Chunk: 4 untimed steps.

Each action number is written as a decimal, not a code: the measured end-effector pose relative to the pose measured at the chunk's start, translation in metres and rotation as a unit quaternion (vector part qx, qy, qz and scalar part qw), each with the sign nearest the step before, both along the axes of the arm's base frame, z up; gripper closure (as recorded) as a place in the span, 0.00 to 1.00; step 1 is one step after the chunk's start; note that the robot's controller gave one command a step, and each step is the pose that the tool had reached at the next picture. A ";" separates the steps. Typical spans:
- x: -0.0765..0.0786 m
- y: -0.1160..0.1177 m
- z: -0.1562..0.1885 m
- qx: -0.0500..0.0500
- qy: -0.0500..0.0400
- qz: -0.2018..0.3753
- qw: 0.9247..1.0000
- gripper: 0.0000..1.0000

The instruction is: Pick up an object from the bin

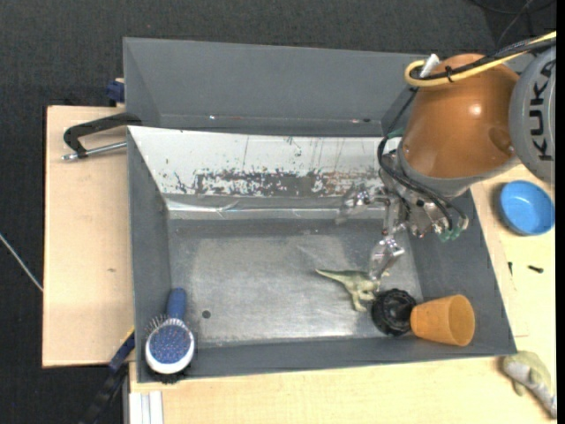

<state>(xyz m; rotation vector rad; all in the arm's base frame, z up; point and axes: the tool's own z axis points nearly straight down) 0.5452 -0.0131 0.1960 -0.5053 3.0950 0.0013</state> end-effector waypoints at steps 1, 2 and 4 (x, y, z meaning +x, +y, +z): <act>-0.013 -0.033 -0.112 -0.001 -0.001 0.085 0.996 0.00; -0.014 -0.033 -0.114 -0.001 0.001 0.085 0.996 1.00; -0.005 -0.038 0.043 -0.003 -0.005 0.279 0.960 1.00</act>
Offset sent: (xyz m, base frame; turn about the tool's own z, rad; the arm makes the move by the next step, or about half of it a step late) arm -0.0166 -0.0369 -0.1260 -0.1734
